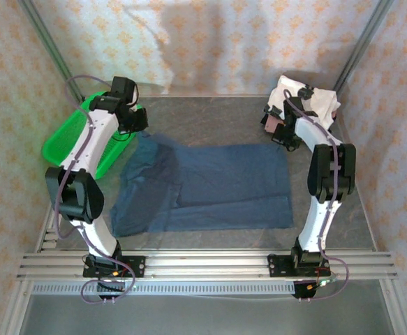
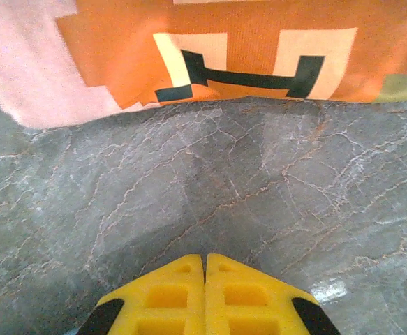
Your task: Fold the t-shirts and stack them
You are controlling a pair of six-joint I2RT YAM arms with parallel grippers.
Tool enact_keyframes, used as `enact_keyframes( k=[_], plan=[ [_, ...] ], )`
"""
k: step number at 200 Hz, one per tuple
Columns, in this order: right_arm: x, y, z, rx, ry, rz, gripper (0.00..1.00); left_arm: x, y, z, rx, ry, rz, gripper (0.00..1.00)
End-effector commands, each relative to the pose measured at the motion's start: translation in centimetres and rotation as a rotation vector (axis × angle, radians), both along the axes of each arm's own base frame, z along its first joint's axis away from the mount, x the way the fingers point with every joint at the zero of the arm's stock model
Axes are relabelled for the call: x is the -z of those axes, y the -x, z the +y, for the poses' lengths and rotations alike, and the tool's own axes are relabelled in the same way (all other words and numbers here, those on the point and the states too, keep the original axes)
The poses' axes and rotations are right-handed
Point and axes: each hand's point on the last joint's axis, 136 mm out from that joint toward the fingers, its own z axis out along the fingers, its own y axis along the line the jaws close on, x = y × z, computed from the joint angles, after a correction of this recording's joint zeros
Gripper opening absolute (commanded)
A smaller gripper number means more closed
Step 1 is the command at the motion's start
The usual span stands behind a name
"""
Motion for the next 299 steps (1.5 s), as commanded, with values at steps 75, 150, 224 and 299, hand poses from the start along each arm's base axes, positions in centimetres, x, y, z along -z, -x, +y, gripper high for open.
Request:
enact_keyframes(
  k=[75,150,224,299],
  plan=[
    [-1.8,3.0,-0.1,-0.041,0.02,-0.041,0.0,-0.2,4.7,1.0,-0.011,0.024,0.001,0.0],
    [-1.1,7.5,-0.2,-0.012,0.013,-0.012,0.0,2.4,10.8,-0.2,-0.075,0.155,0.04,0.0],
    [1.5,10.7,-0.1,-0.001,0.001,0.048,0.0,8.3,17.7,-0.7,-0.173,0.244,0.132,0.0],
    [3.9,12.8,-0.4,0.023,0.003,0.092,0.0,12.0,21.4,-0.8,-0.239,0.285,0.177,0.0]
  ],
)
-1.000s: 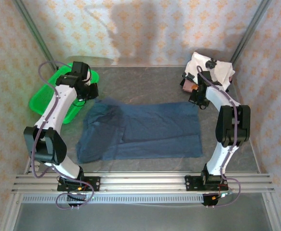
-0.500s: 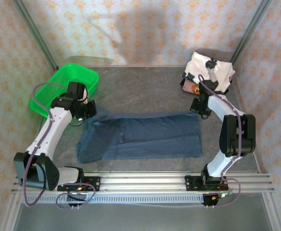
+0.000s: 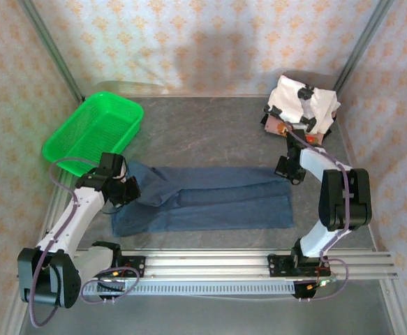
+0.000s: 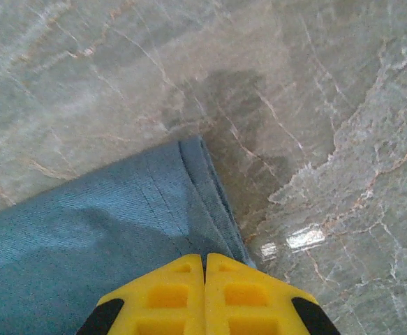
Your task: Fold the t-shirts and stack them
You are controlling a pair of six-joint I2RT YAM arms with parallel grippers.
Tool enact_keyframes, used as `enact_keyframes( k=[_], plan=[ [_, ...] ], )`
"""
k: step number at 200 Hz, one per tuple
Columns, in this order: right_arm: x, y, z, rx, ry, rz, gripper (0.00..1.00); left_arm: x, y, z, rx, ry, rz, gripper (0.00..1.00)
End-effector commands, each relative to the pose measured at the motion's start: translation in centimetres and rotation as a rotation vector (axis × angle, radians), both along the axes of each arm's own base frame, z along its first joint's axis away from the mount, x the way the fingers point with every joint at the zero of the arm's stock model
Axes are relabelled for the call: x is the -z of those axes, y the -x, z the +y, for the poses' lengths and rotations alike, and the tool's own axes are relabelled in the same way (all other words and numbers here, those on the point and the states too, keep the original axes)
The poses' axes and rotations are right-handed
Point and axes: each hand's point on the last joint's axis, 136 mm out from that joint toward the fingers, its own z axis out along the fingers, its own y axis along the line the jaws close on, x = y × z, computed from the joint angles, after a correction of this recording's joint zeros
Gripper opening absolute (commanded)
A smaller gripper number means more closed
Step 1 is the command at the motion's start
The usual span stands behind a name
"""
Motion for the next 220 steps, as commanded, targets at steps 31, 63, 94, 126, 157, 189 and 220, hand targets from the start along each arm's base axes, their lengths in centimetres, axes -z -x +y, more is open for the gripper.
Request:
enact_keyframes(
  k=[31,63,94,126,157,189,220],
  plan=[
    [-0.1,0.2,-0.3,0.017,0.017,-0.024,0.0,0.9,1.2,0.0,-0.058,0.039,-0.01,0.0],
    [0.0,0.1,-0.4,0.017,0.022,-0.024,0.0,1.0,2.1,-0.2,-0.09,0.066,-0.027,0.0],
    [0.2,0.0,-0.5,0.02,0.027,-0.019,0.0,1.5,2.8,-0.4,-0.125,0.095,-0.017,0.0],
    [0.4,0.0,-0.6,0.027,0.031,-0.015,0.0,2.6,3.6,-0.1,-0.152,0.062,0.026,0.0],
    [0.5,0.0,-0.6,0.033,0.029,-0.013,0.0,3.8,4.3,0.0,-0.165,0.024,0.082,0.0],
    [0.6,0.0,-0.6,0.037,0.03,-0.009,0.0,4.3,4.5,-0.4,-0.198,0.049,0.075,0.0],
    [0.7,-0.1,-0.6,0.042,0.029,-0.009,0.0,5.3,5.2,-0.7,-0.229,0.066,0.094,0.0]
  ],
)
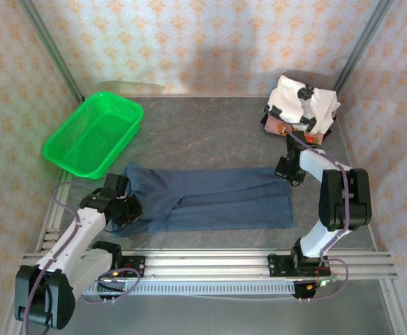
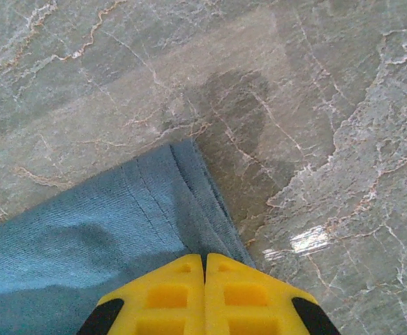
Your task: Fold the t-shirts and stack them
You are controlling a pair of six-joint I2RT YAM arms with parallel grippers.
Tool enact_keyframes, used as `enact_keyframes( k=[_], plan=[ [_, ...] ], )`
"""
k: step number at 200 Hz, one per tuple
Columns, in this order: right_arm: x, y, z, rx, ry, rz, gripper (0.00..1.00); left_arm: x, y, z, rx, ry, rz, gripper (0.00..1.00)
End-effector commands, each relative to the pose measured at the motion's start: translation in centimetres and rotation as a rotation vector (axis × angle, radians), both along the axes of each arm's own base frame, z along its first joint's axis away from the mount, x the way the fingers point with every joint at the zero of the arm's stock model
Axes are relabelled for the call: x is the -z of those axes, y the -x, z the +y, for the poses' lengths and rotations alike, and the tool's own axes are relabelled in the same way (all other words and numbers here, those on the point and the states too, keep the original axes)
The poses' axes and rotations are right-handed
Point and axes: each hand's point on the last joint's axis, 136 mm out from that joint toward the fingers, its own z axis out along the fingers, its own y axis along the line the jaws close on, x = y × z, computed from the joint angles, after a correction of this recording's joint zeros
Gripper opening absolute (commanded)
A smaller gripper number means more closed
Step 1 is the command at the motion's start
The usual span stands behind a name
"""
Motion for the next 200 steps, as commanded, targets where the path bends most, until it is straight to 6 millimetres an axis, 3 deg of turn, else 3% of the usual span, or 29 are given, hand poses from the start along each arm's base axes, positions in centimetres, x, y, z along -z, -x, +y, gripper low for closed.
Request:
enact_keyframes(
  k=[1,21,33,46,59,85,104,126,158,166,200],
  plan=[
    [0.4,0.1,-0.5,0.023,0.029,0.006,0.0,0.7,0.4,0.2,-0.058,-0.004,0.008,0.0],
    [0.4,0.0,-0.5,0.028,0.026,0.008,0.0,1.4,0.8,0.3,-0.073,-0.011,0.03,0.01],
    [0.4,0.0,-0.4,0.031,0.017,0.007,0.03,1.5,0.7,-0.1,-0.075,0.009,0.026,0.17],
    [0.1,-0.2,-0.2,0.035,0.007,-0.005,0.16,1.2,0.5,-0.5,-0.07,0.032,0.018,0.36],
    [-0.5,-0.4,0.0,0.035,-0.005,-0.02,0.27,0.1,0.6,-0.4,-0.061,0.016,0.011,0.51],
    [-2.4,-0.8,1.1,0.011,-0.067,-0.074,0.48,-4.4,0.2,1.0,-0.059,-0.069,-0.063,0.61],
    [-4.4,-0.7,2.0,-0.018,-0.111,-0.136,0.63,-7.4,-1.1,0.5,-0.007,-0.075,-0.139,0.64],
    [-7.1,-0.3,3.5,-0.075,-0.187,-0.222,0.76,-8.6,-2.4,-1.5,0.152,-0.087,-0.156,0.65],
    [-10.4,1.8,5.9,-0.147,-0.305,-0.313,0.86,-8.2,-3.4,-5.5,0.41,-0.12,-0.131,0.65],
    [-11.1,2.5,6.5,-0.158,-0.34,-0.333,0.97,-7.6,-3.4,-6.3,0.459,-0.126,-0.109,0.65],
    [-12.1,5.0,8.0,-0.167,-0.437,-0.369,0.99,-5.3,-3.5,-9.4,0.625,-0.16,-0.022,0.58]
  ],
)
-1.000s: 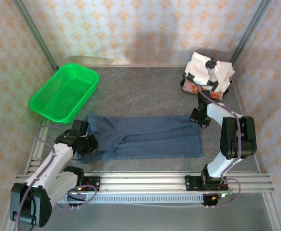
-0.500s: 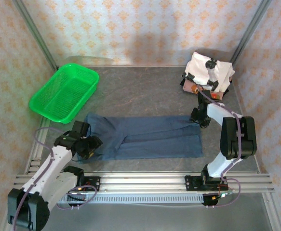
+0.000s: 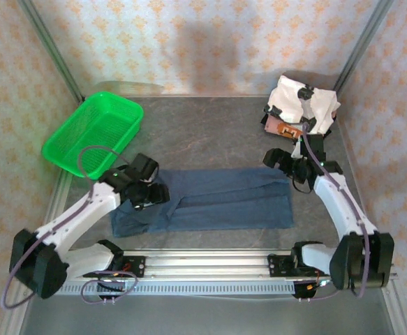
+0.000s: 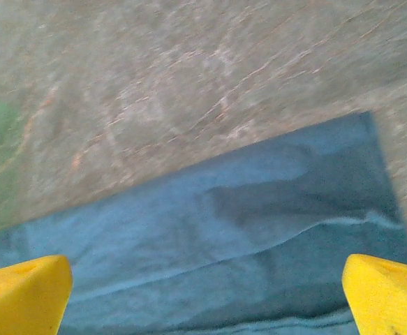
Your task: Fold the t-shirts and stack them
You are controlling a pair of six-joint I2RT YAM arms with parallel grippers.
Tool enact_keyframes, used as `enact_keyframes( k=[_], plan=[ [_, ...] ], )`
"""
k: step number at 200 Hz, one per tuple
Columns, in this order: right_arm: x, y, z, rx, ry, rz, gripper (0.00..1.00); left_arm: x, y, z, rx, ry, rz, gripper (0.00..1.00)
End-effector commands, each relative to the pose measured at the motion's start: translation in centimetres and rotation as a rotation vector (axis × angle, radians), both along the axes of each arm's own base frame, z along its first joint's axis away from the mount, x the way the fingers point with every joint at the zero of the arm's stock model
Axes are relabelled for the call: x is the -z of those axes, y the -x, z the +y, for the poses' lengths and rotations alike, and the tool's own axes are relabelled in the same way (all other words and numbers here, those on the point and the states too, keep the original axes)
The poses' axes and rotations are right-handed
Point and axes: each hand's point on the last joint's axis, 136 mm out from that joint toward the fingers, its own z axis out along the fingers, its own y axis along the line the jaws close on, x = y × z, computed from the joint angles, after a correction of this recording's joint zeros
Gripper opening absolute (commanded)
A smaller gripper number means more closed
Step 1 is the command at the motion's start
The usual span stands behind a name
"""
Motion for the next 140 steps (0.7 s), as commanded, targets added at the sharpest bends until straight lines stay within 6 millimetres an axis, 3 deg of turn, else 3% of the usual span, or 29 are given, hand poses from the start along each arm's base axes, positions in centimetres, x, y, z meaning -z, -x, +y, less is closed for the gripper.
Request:
enact_keyframes(
  k=[1,52,140],
  plan=[
    [-0.2,2.3,1.9,-0.044,-0.102,0.01,0.99,0.6,-0.6,-2.1,0.147,-0.047,0.009,0.58],
    [0.7,3.9,2.0,-0.039,-0.119,0.046,0.99,3.5,-0.9,-3.2,0.226,-0.186,0.11,0.38],
    [0.4,3.7,2.1,-0.044,-0.124,0.039,0.99,5.6,-0.3,-2.1,0.158,-0.289,0.135,0.34]
  ],
)
